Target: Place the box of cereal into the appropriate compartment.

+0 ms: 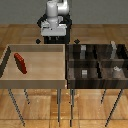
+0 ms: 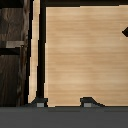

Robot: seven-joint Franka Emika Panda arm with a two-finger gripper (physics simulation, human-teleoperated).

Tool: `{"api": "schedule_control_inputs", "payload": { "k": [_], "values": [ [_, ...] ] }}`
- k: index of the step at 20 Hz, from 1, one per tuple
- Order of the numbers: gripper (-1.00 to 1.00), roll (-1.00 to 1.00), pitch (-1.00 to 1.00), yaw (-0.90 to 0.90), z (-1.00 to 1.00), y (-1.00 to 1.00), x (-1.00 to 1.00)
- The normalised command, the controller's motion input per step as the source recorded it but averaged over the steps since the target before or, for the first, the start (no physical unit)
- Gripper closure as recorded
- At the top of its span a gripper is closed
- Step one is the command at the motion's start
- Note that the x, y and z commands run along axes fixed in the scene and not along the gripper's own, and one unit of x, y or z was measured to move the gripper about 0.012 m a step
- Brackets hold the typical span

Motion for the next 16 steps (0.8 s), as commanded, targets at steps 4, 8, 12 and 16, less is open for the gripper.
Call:
{"api": "schedule_control_inputs", "payload": {
  "k": [4,8,12,16],
  "values": [
    [-1.00,0.00,0.00,0.00,0.00,0.00,0.00],
    [-1.00,0.00,0.00,0.00,0.00,0.00,0.00],
    [-1.00,0.00,0.00,0.00,0.00,0.00,0.75],
    [-1.00,0.00,0.00,0.00,0.00,-0.25,0.00]
  ]
}}
